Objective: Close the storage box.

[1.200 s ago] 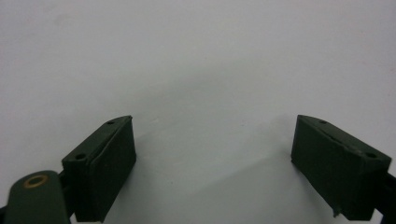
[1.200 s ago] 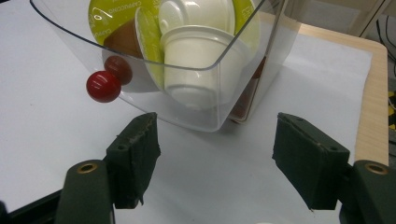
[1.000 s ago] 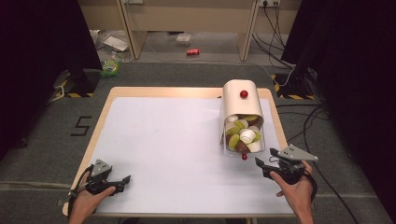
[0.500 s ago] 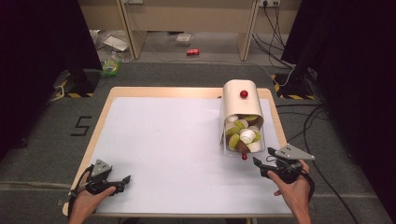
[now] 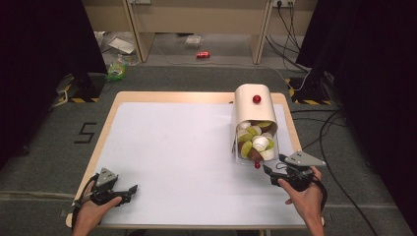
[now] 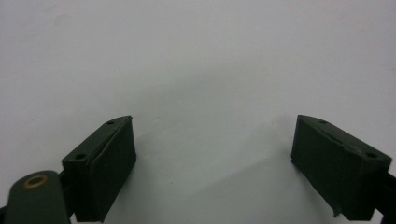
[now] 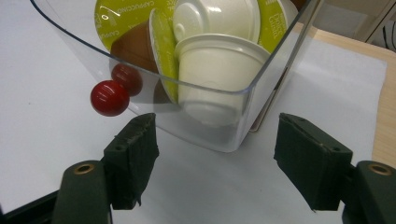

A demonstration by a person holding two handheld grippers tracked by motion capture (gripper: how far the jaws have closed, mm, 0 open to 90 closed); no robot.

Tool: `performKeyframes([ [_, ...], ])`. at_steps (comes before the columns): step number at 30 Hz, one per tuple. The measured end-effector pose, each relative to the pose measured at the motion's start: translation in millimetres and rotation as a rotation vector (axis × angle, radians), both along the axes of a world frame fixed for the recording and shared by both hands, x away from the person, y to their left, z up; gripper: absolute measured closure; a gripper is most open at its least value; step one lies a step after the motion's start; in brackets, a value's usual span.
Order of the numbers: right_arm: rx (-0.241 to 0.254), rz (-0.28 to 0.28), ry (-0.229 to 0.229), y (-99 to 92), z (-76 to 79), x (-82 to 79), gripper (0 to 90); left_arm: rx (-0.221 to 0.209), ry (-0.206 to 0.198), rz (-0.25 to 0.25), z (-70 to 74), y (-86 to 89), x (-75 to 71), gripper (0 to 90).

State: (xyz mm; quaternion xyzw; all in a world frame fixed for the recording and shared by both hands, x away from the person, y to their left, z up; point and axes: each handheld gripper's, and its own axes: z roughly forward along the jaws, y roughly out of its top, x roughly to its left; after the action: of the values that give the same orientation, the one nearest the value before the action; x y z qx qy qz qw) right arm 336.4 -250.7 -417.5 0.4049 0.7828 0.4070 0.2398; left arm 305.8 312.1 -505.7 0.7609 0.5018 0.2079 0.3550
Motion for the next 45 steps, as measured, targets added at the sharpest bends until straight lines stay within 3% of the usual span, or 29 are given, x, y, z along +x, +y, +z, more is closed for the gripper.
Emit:
performKeyframes([
  [20,-0.007,-0.011,-0.007,2.4,2.2,-1.1,28.1,-0.002,0.000,-0.001,0.0,0.4,0.0,13.0],
  [28,0.034,-0.018,-0.030,0.5,6.5,-1.6,29.1,-0.001,0.001,-0.001,0.1,0.3,0.0,12.9],
  [45,0.028,-0.029,-0.043,1.5,8.4,0.4,27.5,0.000,0.000,0.000,0.1,0.0,0.0,12.8],
])
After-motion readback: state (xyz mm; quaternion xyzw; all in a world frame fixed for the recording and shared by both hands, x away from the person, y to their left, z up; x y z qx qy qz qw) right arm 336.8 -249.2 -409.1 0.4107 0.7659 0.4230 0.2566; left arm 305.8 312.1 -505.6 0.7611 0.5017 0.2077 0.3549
